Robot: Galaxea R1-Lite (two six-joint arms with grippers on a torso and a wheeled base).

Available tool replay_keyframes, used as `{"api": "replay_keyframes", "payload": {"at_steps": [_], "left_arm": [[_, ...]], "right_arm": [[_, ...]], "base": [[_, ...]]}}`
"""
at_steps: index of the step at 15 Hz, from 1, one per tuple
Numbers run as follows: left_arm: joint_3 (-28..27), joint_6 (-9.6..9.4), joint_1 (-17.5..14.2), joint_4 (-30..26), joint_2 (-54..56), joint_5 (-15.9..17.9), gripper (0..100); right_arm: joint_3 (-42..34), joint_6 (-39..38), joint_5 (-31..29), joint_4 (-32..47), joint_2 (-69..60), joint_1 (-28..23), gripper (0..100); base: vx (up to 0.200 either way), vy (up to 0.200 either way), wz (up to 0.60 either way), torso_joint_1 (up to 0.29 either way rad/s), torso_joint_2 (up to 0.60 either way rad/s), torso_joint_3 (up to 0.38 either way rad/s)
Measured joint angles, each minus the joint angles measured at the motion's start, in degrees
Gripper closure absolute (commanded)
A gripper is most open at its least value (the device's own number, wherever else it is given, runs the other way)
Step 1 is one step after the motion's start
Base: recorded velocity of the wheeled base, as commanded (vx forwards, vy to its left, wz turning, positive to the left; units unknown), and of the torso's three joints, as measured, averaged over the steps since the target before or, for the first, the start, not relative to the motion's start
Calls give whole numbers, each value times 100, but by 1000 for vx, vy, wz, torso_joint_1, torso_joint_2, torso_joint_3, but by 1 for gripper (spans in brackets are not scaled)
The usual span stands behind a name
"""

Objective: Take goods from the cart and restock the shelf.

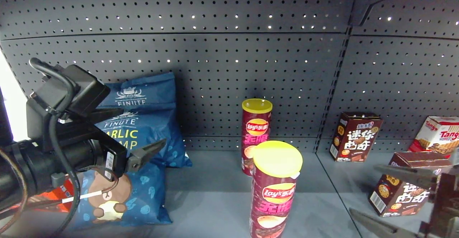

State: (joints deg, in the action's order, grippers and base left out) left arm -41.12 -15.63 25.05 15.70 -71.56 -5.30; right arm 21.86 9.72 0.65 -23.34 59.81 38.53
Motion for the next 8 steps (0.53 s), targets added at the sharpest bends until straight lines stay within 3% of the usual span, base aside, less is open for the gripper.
{"api": "replay_keyframes", "payload": {"at_steps": [4,8], "left_arm": [[55,-21,-118,22,61,128,0],[52,-21,-130,149,48,128,0]], "right_arm": [[-240,-118,-21,-49,728,468,0],[-172,-140,-228,-84,1196,540,0]], "base": [[0,0,0,0,0,0],[0,0,0,0,0,0]]}}
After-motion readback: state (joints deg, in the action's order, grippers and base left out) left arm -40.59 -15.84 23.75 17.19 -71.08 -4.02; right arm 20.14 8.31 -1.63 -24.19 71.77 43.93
